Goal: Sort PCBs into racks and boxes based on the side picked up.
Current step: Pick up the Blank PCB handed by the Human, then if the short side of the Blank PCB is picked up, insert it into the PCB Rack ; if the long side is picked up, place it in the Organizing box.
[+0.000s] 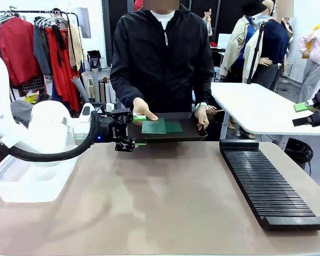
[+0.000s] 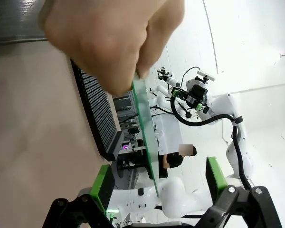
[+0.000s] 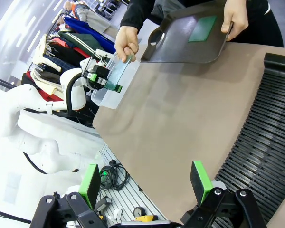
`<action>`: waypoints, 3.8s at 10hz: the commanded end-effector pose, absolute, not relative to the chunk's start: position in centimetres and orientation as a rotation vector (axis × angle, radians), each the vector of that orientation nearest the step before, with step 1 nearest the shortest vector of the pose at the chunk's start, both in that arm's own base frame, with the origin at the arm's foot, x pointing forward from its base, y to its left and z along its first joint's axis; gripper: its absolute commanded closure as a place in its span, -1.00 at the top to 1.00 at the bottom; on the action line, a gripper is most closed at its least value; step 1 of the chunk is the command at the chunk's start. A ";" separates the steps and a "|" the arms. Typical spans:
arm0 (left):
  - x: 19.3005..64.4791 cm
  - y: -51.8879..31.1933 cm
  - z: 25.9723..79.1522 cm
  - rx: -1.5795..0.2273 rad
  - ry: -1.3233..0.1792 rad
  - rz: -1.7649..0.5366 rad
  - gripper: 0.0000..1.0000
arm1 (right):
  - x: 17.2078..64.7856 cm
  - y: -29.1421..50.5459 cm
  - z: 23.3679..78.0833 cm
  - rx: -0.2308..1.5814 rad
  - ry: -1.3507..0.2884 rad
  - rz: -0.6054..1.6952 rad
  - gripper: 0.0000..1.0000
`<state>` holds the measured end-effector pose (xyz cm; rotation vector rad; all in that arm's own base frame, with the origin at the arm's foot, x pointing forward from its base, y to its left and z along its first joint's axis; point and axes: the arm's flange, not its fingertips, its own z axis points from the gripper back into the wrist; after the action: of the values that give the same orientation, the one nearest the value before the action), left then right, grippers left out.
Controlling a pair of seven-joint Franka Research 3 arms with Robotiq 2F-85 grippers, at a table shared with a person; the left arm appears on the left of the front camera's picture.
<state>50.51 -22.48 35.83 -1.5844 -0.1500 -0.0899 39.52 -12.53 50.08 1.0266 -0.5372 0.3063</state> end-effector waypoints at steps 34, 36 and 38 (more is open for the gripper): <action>51.9 -24.2 35.4 -1.576 -0.154 -0.090 -1.00 | 39.4 -12.5 50.2 1.026 -0.535 0.304 1.00; 51.9 -24.2 35.4 -1.576 -0.154 -0.090 -1.00 | 39.4 -12.5 50.2 1.026 -0.535 0.304 1.00; 51.9 -24.2 35.4 -1.576 -0.154 -0.090 -1.00 | 39.4 -12.5 50.2 1.026 -0.535 0.304 1.00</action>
<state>51.89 -24.15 35.22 -1.5673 -0.1570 -0.0865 39.52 -12.54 50.08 1.0266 -0.5372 0.3062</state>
